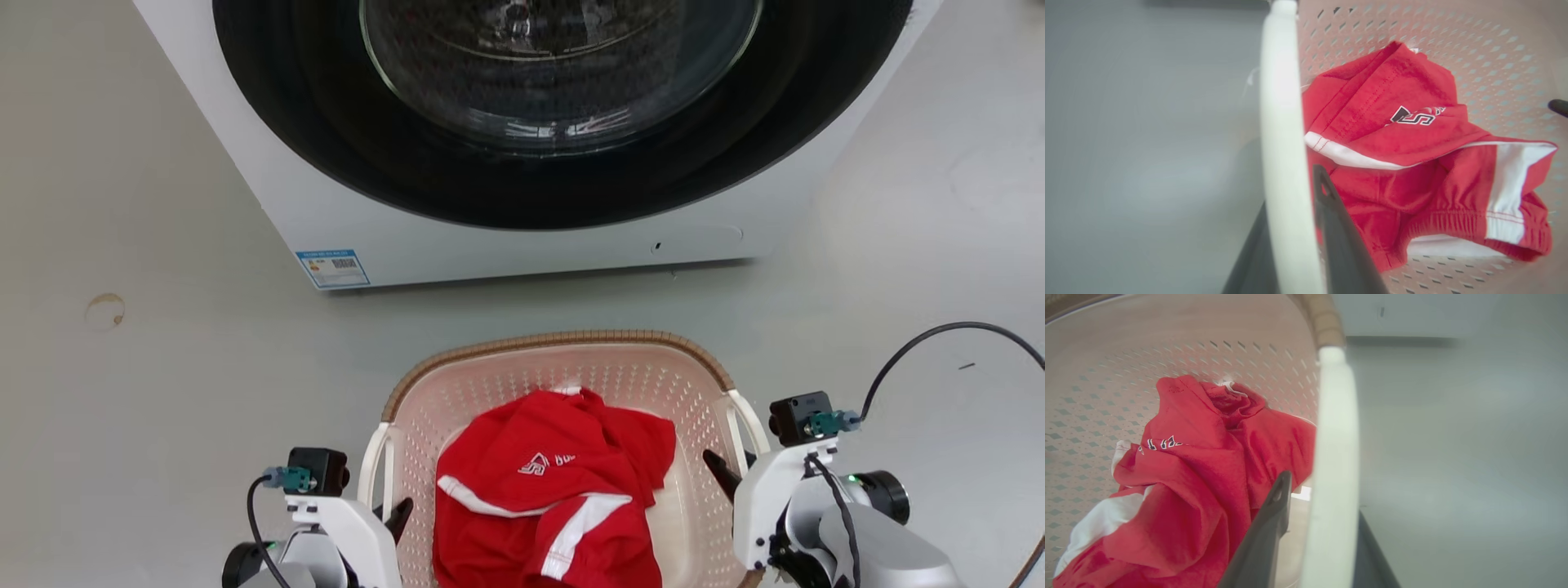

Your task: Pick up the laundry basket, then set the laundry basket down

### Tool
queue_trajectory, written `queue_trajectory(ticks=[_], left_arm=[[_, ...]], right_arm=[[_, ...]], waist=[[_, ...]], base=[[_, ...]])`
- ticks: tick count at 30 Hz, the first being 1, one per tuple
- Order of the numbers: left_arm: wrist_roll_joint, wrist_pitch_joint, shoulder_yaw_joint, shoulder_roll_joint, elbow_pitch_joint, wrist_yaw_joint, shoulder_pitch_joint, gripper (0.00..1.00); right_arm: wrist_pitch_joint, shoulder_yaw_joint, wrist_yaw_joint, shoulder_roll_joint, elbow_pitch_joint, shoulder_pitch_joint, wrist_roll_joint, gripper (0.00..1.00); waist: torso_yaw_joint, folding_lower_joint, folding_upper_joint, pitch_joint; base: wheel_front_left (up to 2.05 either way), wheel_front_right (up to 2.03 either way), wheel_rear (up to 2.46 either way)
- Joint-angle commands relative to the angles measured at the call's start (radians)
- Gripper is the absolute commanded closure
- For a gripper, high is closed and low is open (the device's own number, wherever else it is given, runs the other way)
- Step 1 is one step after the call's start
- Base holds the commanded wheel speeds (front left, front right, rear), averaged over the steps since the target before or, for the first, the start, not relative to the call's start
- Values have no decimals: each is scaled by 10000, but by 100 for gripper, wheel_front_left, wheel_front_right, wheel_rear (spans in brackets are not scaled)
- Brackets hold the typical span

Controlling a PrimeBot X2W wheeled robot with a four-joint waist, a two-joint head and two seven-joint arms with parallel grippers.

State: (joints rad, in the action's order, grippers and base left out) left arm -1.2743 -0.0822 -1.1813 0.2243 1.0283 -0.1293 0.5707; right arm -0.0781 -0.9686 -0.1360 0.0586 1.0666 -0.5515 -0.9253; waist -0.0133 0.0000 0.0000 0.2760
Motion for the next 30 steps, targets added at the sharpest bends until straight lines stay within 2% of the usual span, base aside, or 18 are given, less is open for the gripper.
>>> queue_trajectory(ticks=[1,13,30], left_arm=[[-109,45,154,1443,452,-13,-314,100],[-778,631,-226,1545,330,-13,-1204,100],[-1027,655,-508,1705,222,-13,-1231,100]], right_arm=[[1,-54,53,-1088,439,174,-163,100],[247,-607,53,-1088,835,724,-781,100],[128,-1034,53,-1088,991,731,-1259,100]], waist=[[-99,0,0,-604],[-136,0,0,-2103],[-219,0,0,-2322]], base=[[0,0,0],[0,0,0],[0,0,0]])
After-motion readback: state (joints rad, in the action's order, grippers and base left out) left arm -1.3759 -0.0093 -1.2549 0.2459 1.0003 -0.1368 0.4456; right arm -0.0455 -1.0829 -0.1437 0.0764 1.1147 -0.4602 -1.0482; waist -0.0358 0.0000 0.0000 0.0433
